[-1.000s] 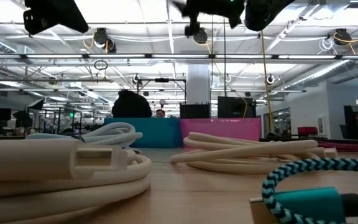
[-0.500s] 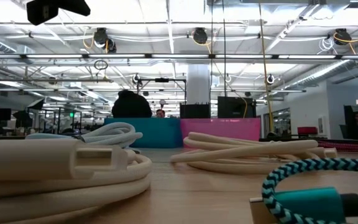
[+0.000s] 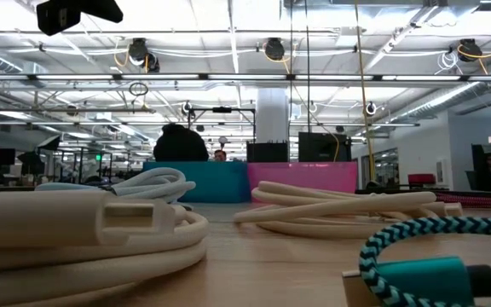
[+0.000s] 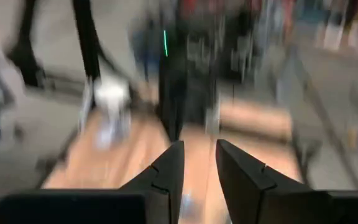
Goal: Pick & Place USB Port
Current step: Put the large brown charger cable into the blue bin
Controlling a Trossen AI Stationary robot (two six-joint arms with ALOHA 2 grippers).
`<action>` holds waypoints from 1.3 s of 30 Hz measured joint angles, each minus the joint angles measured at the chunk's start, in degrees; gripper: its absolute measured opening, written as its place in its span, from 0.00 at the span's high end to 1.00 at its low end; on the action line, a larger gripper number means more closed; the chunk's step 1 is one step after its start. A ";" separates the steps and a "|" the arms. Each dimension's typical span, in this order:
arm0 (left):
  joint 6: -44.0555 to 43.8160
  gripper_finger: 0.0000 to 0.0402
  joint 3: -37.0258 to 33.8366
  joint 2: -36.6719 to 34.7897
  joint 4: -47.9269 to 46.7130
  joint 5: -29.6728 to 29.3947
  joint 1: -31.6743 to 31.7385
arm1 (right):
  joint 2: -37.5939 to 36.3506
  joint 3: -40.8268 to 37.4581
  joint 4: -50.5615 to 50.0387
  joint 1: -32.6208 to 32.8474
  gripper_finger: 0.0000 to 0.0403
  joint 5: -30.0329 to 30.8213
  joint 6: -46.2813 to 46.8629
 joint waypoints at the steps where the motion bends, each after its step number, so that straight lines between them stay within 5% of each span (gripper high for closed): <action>1: -0.02 0.97 0.00 0.00 0.00 0.00 0.00 | 0.01 0.00 -4.30 0.74 0.78 1.31 1.36; 8: 1.29 0.96 0.00 0.00 -0.39 4.54 0.19 | 1.41 -4.73 -26.17 7.58 0.78 7.17 8.04; 15: 0.43 0.96 0.00 0.00 -4.73 9.20 0.52 | 1.60 -17.10 -29.74 14.04 0.78 6.81 18.34; 20: 0.63 0.96 0.00 0.00 -5.45 8.84 0.69 | 1.62 -29.88 -21.74 16.88 0.78 12.81 27.18; 27: 2.51 0.96 0.00 0.07 -5.45 8.94 2.06 | 1.63 -47.55 -3.22 14.60 0.78 12.65 41.30; 39: 2.11 0.96 0.00 0.07 -5.41 9.05 1.83 | 1.62 -56.46 21.82 8.23 0.78 11.43 53.78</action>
